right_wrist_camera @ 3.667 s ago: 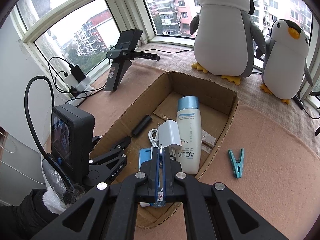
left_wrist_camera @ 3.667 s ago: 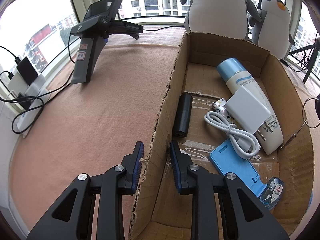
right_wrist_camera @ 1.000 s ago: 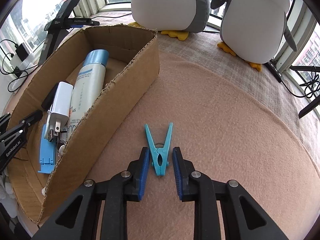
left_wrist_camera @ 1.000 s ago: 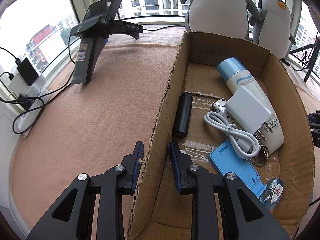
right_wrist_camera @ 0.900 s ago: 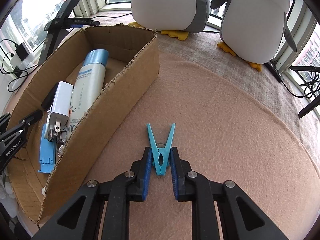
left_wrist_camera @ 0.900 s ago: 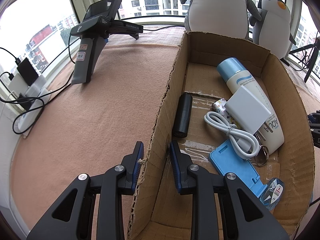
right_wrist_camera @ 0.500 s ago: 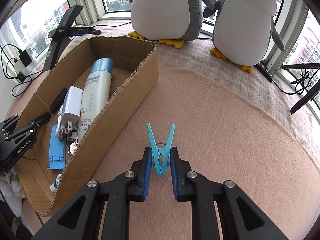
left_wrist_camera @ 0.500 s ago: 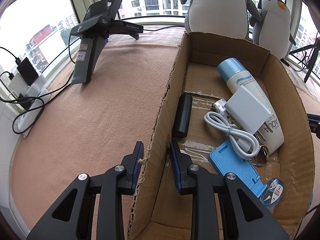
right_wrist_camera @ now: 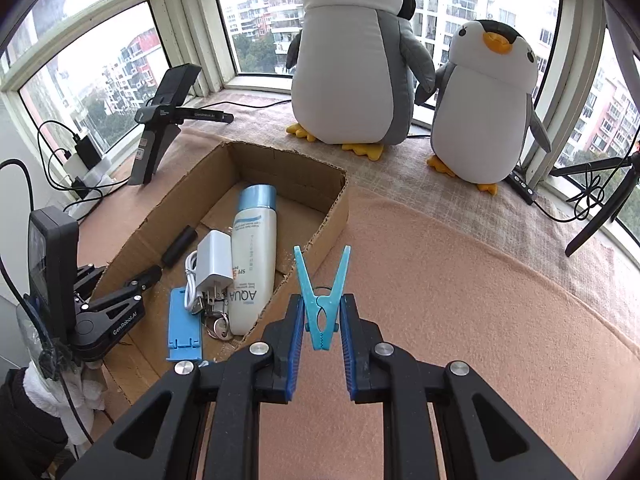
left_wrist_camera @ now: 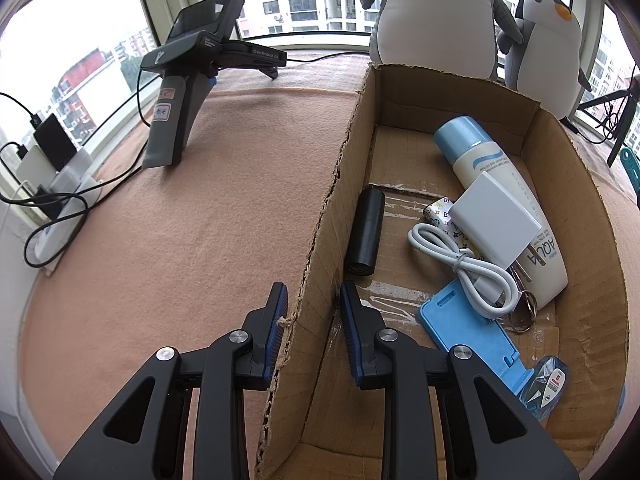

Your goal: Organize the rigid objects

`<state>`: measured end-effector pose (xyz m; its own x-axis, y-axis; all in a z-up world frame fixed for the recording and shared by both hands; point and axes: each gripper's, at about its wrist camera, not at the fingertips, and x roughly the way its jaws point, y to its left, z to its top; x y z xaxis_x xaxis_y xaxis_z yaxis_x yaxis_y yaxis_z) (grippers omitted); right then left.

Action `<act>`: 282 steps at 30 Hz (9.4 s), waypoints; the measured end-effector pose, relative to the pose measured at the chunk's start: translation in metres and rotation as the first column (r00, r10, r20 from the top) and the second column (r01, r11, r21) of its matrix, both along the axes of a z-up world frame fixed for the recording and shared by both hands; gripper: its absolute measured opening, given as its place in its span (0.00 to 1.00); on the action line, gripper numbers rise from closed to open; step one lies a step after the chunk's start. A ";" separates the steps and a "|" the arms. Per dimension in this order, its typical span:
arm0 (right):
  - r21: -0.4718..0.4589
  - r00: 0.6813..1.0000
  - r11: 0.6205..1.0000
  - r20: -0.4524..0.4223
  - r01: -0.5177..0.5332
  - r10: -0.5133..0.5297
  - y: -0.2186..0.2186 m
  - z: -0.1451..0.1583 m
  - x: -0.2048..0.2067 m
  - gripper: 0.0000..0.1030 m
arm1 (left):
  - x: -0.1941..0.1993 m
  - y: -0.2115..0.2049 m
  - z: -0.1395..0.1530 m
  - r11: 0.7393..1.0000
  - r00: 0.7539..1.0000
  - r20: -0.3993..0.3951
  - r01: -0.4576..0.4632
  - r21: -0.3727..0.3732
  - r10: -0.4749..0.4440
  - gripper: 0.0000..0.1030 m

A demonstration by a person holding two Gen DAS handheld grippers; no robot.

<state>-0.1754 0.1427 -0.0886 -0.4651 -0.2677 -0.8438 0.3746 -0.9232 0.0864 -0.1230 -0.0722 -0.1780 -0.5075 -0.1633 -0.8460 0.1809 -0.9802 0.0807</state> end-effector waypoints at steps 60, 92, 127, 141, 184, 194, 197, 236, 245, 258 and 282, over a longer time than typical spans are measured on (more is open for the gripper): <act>0.006 0.999 1.000 -0.050 0.010 -0.009 -0.038 0.018 -0.026 0.57 | 0.001 0.002 -0.002 1.000 1.000 0.001 0.008 0.002 -0.008 0.24; -0.044 0.906 0.909 -0.071 0.414 -0.417 0.051 0.055 0.161 0.62 | -0.003 0.000 0.002 0.983 0.983 0.040 0.179 -0.031 -0.178 0.24; 0.141 0.930 0.936 0.133 0.323 -0.342 0.043 -0.087 0.131 0.45 | -0.003 -0.005 0.002 0.987 0.987 0.013 0.161 -0.014 -0.161 0.24; 0.100 0.941 0.945 0.103 0.312 -0.322 0.042 -0.065 0.125 0.45 | -0.003 -0.006 0.002 0.991 0.991 0.014 0.132 -0.001 -0.132 0.24; -0.017 0.992 0.992 -0.024 -0.125 0.125 -0.072 -0.003 0.002 0.45 | -0.005 -0.007 0.002 1.000 1.000 0.019 0.021 0.004 -0.021 0.29; -0.023 0.991 0.992 -0.035 -0.127 0.126 -0.073 0.000 0.002 0.46 | -0.004 -0.006 0.002 1.000 1.000 0.017 0.021 0.004 -0.021 0.29; -0.025 0.992 0.992 -0.036 -0.123 0.122 -0.072 0.001 0.002 0.51 | -0.005 -0.006 0.002 1.000 1.000 0.018 0.020 0.006 -0.020 0.29; -0.062 0.994 0.997 -0.105 -0.039 0.032 -0.029 0.043 0.058 0.67 | 0.046 0.003 0.076 0.999 0.996 -0.082 0.037 0.005 -0.036 0.50; -0.103 0.988 0.994 -0.147 0.028 -0.043 -0.009 0.063 0.098 0.74 | 0.084 0.020 0.108 0.999 0.992 -0.117 0.051 0.014 -0.049 0.63; -0.104 0.954 0.976 -0.217 0.189 -0.208 0.031 0.082 0.144 0.79 | 0.123 0.044 0.145 0.996 0.975 -0.203 0.087 -0.020 -0.089 0.71; -0.080 0.944 0.972 -0.234 0.220 -0.233 0.039 0.082 0.160 0.79 | 0.130 0.057 0.152 0.992 0.968 -0.219 0.122 -0.013 -0.122 0.71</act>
